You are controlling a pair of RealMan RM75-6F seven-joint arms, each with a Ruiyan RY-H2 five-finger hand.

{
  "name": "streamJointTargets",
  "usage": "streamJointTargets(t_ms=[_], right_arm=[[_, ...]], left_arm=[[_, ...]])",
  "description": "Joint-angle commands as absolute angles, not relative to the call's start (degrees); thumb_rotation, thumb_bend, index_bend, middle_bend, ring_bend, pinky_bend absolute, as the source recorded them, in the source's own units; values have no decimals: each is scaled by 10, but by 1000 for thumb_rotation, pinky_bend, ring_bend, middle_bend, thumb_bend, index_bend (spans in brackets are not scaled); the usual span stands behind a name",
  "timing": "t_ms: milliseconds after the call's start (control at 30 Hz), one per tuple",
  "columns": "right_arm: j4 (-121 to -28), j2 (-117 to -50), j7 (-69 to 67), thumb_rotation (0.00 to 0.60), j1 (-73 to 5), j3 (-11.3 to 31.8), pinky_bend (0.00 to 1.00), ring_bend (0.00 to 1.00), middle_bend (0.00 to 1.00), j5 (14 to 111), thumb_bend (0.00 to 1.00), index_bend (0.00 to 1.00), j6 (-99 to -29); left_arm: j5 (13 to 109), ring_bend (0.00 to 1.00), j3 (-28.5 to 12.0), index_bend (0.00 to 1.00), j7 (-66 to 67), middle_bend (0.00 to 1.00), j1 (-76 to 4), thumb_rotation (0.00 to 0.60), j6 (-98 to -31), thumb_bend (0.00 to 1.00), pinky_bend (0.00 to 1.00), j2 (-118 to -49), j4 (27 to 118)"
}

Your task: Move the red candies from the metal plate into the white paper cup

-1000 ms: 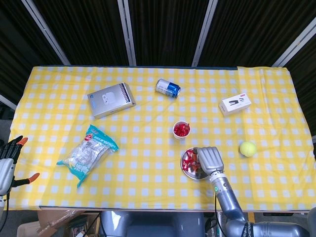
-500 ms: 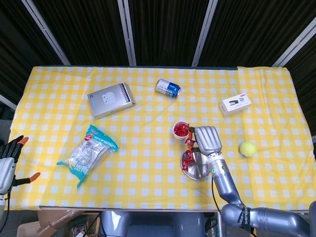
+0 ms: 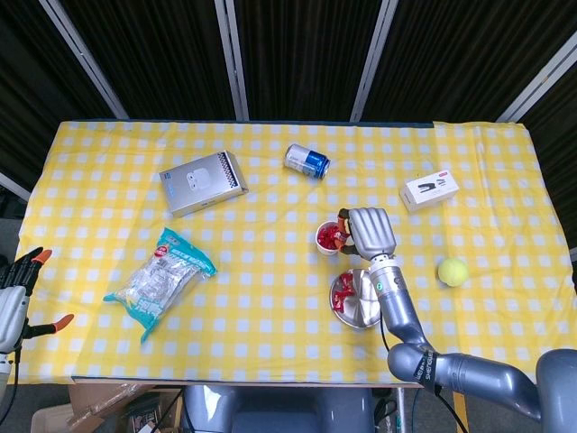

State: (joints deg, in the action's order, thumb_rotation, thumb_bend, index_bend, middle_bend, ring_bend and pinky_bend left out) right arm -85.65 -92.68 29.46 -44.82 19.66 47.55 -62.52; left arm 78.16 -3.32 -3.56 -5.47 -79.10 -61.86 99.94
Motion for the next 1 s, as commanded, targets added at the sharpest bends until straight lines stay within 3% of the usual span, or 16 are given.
streamJointTargets(t_ms=[33, 267, 667, 1000], right_arm=[[-842, -936, 292, 600, -453, 193, 950, 845, 833, 468, 501, 651, -616], [-827, -947, 289, 600, -455, 182, 950, 845, 833, 467, 501, 649, -612], [-825, -956, 271, 600, -453, 181, 950, 845, 833, 493, 483, 513, -631], [-829, -954, 272, 600, -449, 179, 950, 845, 833, 495, 471, 479, -637]], left_arm=[[781, 0, -33, 0, -35, 0, -55, 600, -790, 44, 0, -618, 1000], [783, 0, -32, 0, -39, 0, -54, 600, -792, 44, 0, -618, 998], [788, 0, -32, 0, -41, 0, -53, 600, -795, 44, 0, -618, 995], [789, 0, -31, 0, -43, 0, -53, 600, -796, 44, 0, -618, 994]])
